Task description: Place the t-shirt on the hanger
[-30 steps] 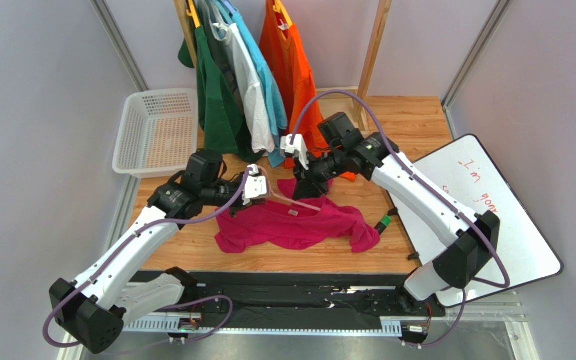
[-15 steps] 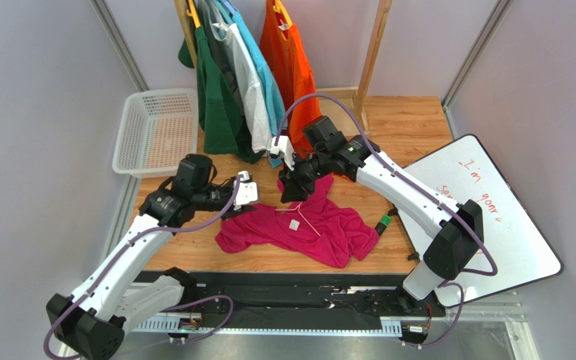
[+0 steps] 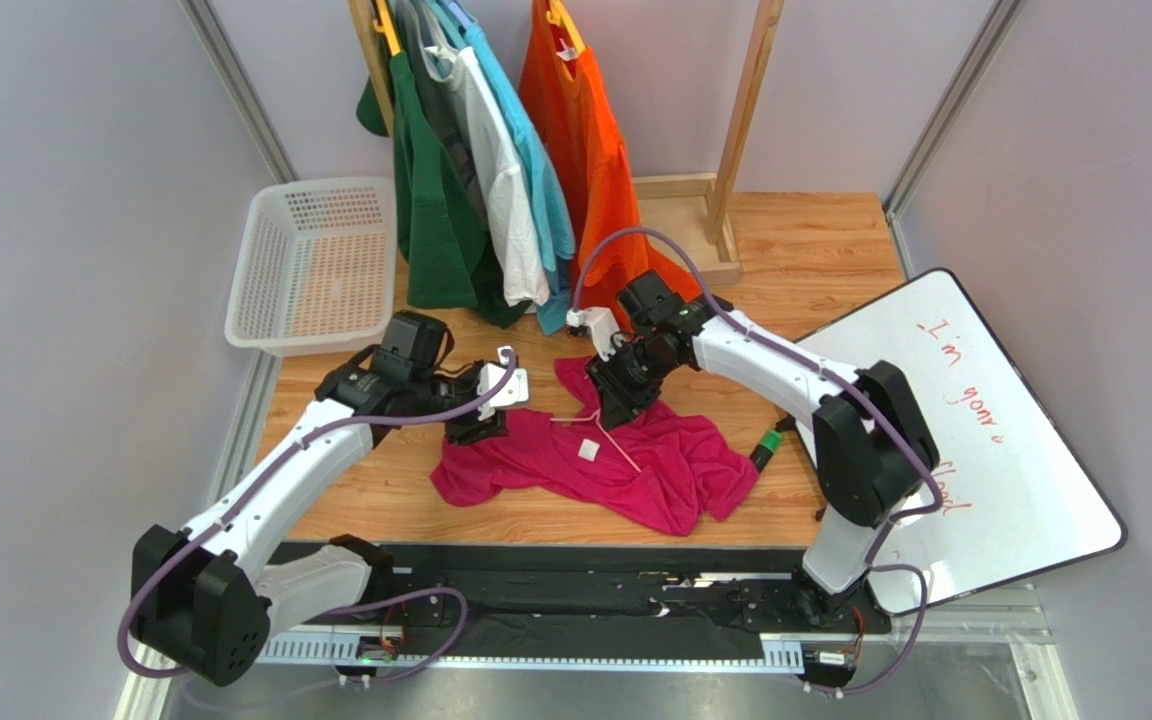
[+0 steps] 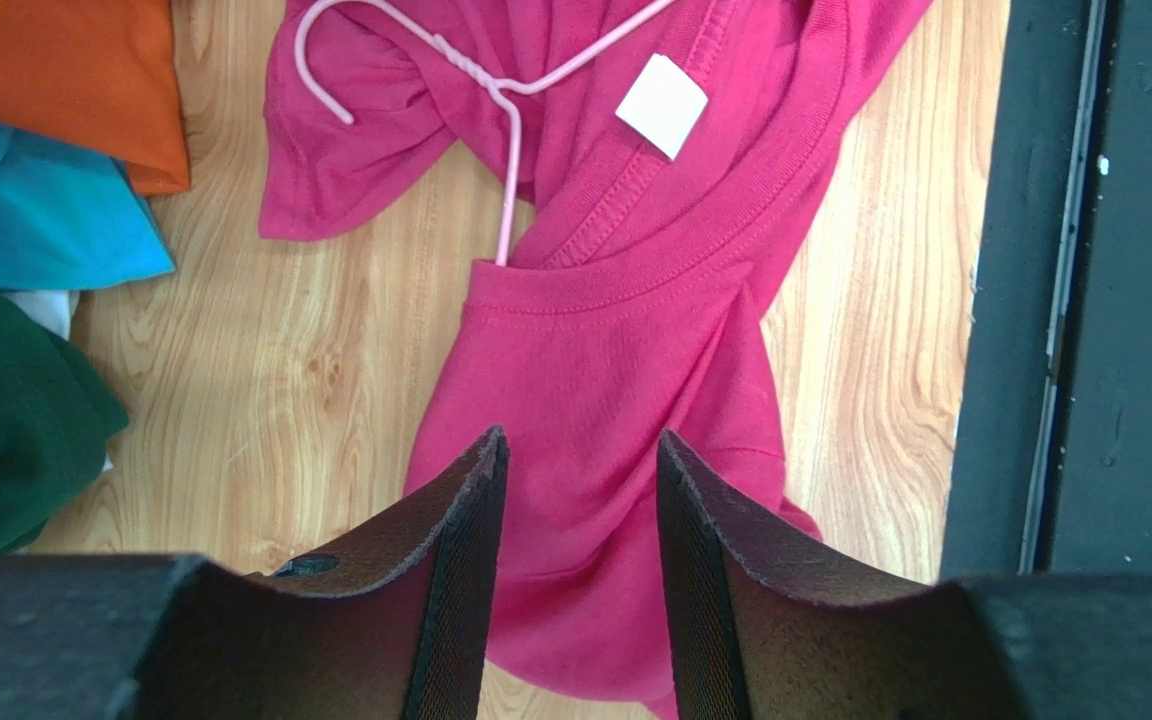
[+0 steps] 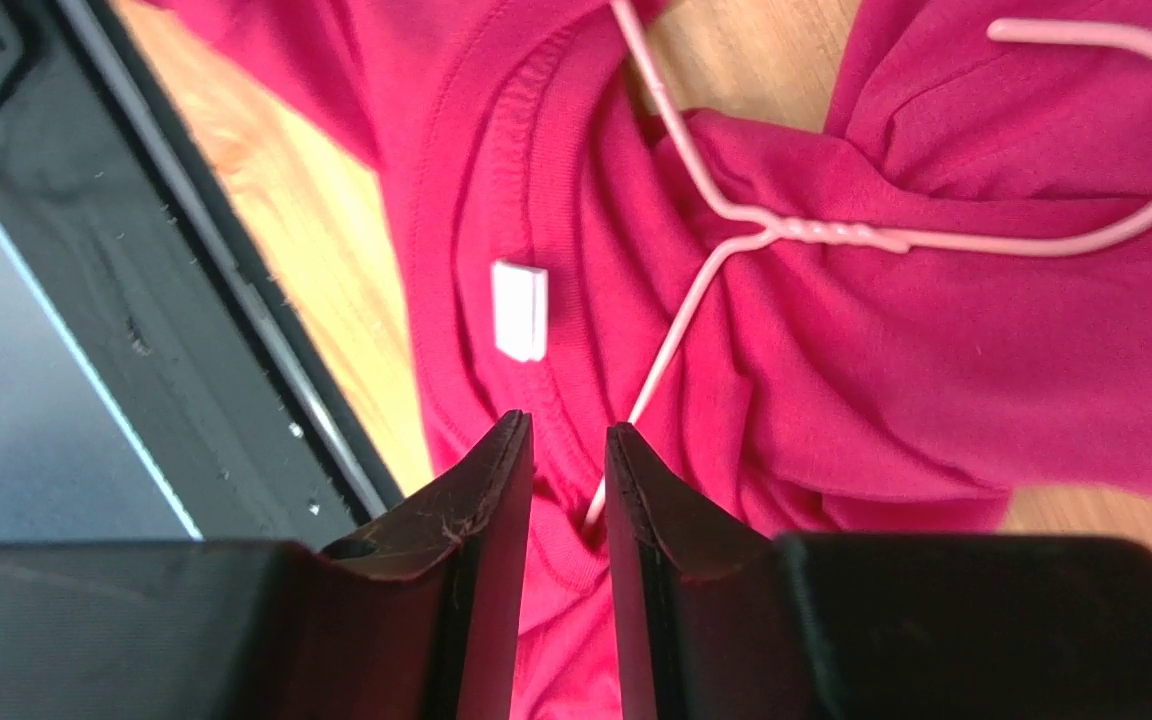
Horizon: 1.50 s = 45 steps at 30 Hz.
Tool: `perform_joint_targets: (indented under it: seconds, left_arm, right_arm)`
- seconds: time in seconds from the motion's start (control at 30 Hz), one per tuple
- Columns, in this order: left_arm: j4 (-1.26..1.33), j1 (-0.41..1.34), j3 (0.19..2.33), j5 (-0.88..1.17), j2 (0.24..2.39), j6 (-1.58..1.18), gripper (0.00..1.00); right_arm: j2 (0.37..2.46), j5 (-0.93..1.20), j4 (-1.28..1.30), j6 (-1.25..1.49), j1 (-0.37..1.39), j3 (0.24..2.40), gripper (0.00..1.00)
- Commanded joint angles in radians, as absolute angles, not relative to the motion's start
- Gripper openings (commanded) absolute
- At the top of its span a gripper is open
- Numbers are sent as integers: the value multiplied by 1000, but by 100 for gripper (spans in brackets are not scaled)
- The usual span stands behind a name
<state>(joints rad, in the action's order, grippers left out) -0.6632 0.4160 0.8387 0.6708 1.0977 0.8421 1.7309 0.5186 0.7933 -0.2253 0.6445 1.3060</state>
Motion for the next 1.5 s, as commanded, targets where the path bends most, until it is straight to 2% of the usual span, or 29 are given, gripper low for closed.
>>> perform_joint_targets:
  seconds: [0.0, 0.23, 0.53, 0.57, 0.6, 0.63, 0.97, 1.07, 1.1, 1.17, 1.2, 1.47]
  left_arm:
    - [-620, 413, 876, 690, 1106, 868, 48]
    - [-632, 413, 874, 677, 1094, 858, 49]
    - [-641, 414, 851, 649, 1081, 856, 49]
    - [-641, 413, 850, 649, 1080, 854, 50]
    - [-643, 413, 851, 647, 1078, 853, 50]
    - [-644, 413, 853, 646, 1075, 850, 49]
    - [-675, 413, 922, 704, 1029, 792, 53]
    - [-681, 413, 951, 718, 1019, 781, 59]
    - [-673, 413, 962, 713, 1012, 766, 64]
    - [-664, 413, 995, 715, 1006, 752, 65]
    - [-661, 413, 1006, 724, 1002, 746, 72]
    - [-638, 419, 1057, 782, 997, 756, 76]
  right_arm:
    - [1811, 497, 687, -150, 646, 1312, 28]
    - [1931, 485, 618, -110, 646, 1342, 27]
    - [1976, 465, 581, -120, 647, 1325, 26]
    - [1965, 466, 581, -123, 647, 1327, 12]
    - [1954, 472, 586, -127, 647, 1327, 5]
    - [1936, 476, 597, -135, 647, 1325, 0]
    - [1539, 538, 693, -233, 644, 1304, 0]
    - [1445, 522, 718, -271, 646, 1296, 0]
    - [1422, 511, 735, -285, 646, 1292, 0]
    - [1358, 499, 739, -311, 647, 1284, 0]
    - [1336, 492, 741, -345, 646, 1273, 0]
    - [1224, 502, 798, -445, 647, 1322, 0]
